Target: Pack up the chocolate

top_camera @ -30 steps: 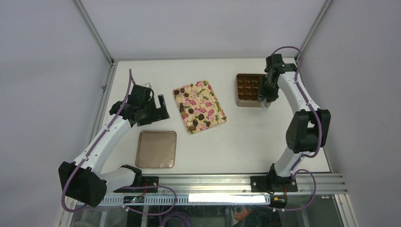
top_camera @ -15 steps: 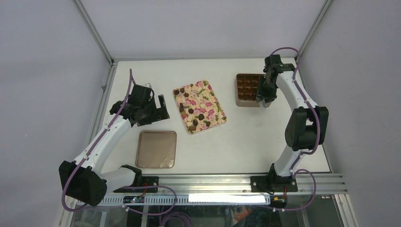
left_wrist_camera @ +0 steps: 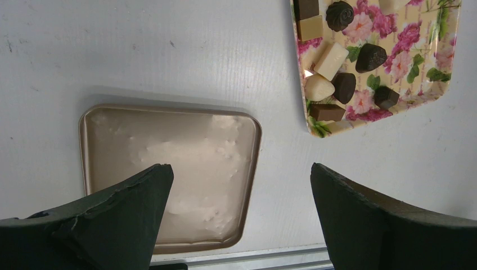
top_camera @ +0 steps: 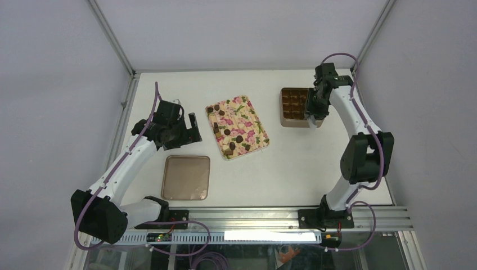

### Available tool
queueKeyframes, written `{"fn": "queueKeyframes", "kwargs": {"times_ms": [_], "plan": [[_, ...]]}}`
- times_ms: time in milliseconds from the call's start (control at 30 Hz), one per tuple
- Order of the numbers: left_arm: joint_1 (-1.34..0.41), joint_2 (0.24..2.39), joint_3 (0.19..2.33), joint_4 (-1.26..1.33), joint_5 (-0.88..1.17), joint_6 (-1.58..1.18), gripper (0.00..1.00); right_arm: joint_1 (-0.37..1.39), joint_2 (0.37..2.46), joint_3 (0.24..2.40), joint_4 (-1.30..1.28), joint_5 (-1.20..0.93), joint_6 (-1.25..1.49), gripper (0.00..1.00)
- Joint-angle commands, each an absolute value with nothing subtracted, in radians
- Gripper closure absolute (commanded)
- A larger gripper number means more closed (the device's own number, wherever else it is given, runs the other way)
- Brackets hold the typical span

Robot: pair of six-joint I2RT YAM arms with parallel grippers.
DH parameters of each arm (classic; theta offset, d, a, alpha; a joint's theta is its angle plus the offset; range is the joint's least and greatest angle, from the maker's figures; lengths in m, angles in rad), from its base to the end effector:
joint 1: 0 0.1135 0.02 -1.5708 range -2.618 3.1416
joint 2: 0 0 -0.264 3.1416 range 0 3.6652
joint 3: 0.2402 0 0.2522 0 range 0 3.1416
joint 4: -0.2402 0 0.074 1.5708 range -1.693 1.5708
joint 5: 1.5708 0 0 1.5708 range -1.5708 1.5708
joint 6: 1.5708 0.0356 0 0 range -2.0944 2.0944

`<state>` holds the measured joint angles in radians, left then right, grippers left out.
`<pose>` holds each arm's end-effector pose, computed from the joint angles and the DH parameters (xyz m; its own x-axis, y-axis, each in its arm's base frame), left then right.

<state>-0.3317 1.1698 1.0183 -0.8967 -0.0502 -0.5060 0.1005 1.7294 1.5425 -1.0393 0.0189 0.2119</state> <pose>0.2113 -0.0709 0.2840 -0.8628 -0.2148 -0.4577 -0.1333 0.9699 -0.2039 0.3489 0.0345 0.2845 -0.9353 0.1170 -0.3340 0.1051 0.9930 0.0537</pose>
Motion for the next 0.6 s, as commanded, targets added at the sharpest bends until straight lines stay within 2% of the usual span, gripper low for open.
{"fn": "queueKeyframes", "kwargs": {"times_ms": [0, 300, 567], "plan": [[-0.321, 1.150, 1.039, -0.857, -0.039, -0.501, 0.01, 0.180, 1.536, 1.558, -0.960, -0.034, 0.201, 0.67], [-0.321, 1.136, 1.027, -0.841, -0.029, -0.518, 0.01, 0.552, 1.528, 1.467, -0.937, -0.008, 0.199, 0.66], [-0.321, 1.116, 1.010, -0.841, -0.034, -0.520, 0.01, 0.699, 1.652, 1.483, -0.938, 0.038, 0.203, 0.64]]}}
